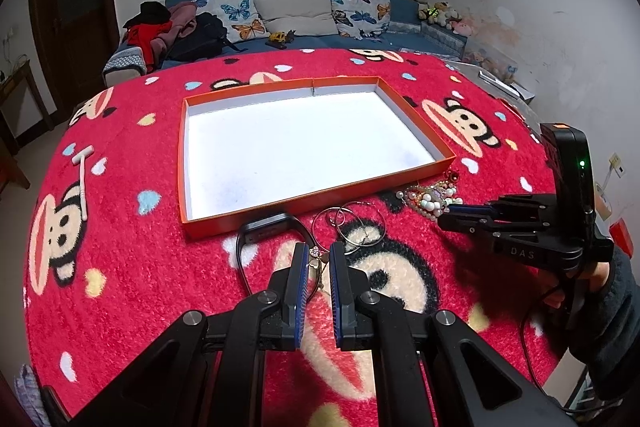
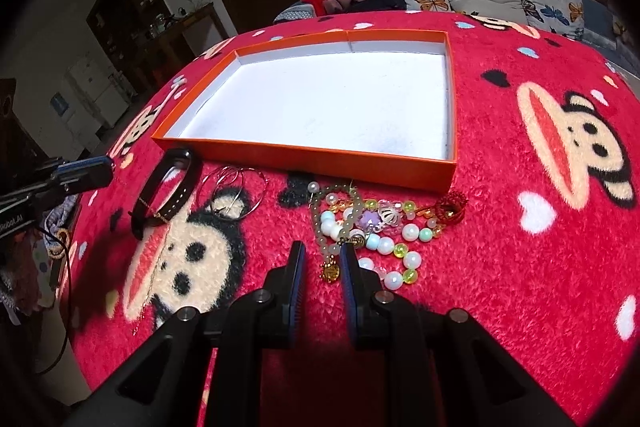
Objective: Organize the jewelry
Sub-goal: 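Close the right gripper on the green bead bracelet while the left gripper holds the chain, then carry the green bracelet in the right gripper and chain in the left over the box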
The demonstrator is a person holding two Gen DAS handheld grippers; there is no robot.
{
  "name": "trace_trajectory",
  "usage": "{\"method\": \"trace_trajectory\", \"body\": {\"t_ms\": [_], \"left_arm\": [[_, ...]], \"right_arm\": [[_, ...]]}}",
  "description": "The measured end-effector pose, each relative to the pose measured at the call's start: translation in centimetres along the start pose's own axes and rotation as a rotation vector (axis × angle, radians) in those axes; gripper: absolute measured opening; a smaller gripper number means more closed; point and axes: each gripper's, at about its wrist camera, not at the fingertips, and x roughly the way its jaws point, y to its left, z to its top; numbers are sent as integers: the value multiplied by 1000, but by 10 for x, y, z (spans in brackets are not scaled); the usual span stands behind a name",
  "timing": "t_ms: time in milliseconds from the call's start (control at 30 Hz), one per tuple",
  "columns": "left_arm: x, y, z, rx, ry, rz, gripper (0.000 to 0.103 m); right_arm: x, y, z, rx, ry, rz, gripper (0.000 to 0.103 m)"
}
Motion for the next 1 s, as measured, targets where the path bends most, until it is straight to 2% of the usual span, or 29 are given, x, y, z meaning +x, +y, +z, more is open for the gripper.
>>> {"method": "trace_trajectory", "body": {"t_ms": [400,433,467,567,800,1000], "left_arm": [[1,0,0,0,1,-3,11],[1,1,0,-1,0,-3,11],[1,0,0,-1,1,-2,11],[1,2,0,-5,-2,0,11],[-10,3,2,-4,-25,2,11],[-30,2,14,7,-77,9,11]], "right_arm": [[2,6,0,-44,2,-75,20],[2,7,0,-49,-1,-82,18],[2,7,0,-54,-4,-95,11],[0,9,0,-69,-19,-132,8],[-20,12,4,-62,-93,-113,8],[-40,11,15,-32,-134,-57,8]]}}
